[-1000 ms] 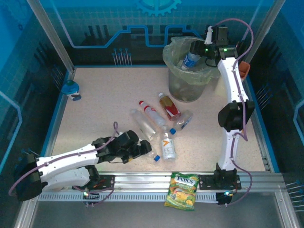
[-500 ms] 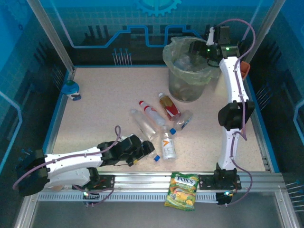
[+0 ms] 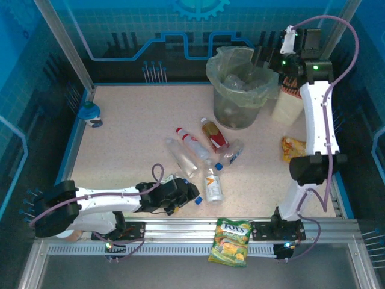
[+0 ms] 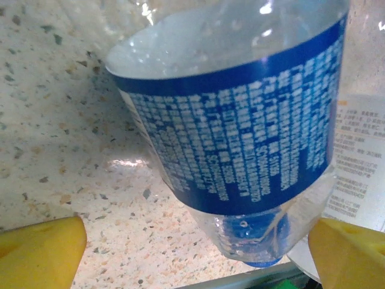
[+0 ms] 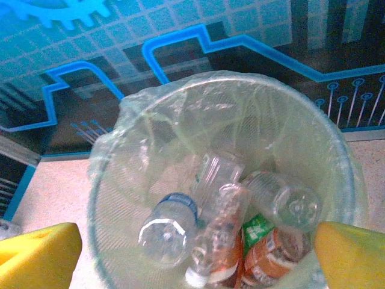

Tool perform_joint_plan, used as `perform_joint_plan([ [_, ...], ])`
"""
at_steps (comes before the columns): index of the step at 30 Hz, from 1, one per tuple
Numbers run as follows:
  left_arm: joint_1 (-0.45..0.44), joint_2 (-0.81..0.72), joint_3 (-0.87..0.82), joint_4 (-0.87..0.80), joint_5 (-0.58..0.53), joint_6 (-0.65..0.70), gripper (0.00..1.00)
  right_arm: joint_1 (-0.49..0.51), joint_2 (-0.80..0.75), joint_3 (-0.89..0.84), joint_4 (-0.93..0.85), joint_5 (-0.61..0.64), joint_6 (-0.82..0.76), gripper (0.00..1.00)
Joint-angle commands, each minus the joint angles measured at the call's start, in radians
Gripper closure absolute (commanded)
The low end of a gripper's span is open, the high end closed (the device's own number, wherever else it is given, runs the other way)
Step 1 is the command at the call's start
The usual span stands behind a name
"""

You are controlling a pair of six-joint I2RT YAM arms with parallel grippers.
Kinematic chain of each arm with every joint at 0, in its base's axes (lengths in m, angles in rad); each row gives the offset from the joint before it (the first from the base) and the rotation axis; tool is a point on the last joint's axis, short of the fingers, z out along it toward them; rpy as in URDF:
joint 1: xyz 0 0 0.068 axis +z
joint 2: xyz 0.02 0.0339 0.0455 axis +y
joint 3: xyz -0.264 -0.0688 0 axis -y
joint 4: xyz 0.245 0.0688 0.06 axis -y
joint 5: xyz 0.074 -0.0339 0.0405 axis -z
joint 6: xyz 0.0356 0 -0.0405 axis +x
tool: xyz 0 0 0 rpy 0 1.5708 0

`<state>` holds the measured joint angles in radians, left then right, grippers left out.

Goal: Put the plastic bottles in the bin

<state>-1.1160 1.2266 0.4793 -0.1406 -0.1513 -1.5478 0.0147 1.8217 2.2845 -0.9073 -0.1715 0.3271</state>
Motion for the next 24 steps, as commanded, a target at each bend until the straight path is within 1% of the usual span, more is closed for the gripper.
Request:
perform_joint_plan([
  [1,-0.004,0.017,-0.001,0.043,-0.080,-0.048,0.08,0.024,-0.094,-0.080,-0.004,-0.054,-0.034,0.00],
  [6,-0.002,0.031,-0.001,0.047,-0.114,-0.049,0.18,0.047,-0.200,-0.204,0.019,-0.110,-0.030,0.00],
  [9,0.006,0.020,0.000,0.028,-0.136,-0.042,0.25,0.064,-0.250,-0.263,0.026,-0.141,-0.031,0.00],
  [12,0.016,-0.002,0.005,-0.003,-0.162,-0.021,0.33,0.076,-0.299,-0.337,0.063,-0.244,-0.033,0.01],
  [14,0.024,-0.019,0.024,-0.045,-0.177,0.003,0.35,0.090,-0.330,-0.379,0.080,-0.279,-0.025,0.01],
  [17,0.029,-0.037,0.054,-0.117,-0.188,0.031,0.38,0.111,-0.371,-0.421,0.077,-0.296,-0.030,0.01],
  [19,0.039,-0.052,0.054,-0.136,-0.186,0.042,0.40,0.118,-0.396,-0.445,0.074,-0.314,-0.033,0.01],
  [21,0.052,-0.076,0.050,-0.141,-0.181,0.058,0.40,0.119,-0.421,-0.475,0.077,-0.342,-0.031,0.01],
  [24,0.076,-0.133,0.064,-0.188,-0.194,0.125,0.40,0.124,-0.462,-0.519,0.076,-0.357,-0.031,0.01],
])
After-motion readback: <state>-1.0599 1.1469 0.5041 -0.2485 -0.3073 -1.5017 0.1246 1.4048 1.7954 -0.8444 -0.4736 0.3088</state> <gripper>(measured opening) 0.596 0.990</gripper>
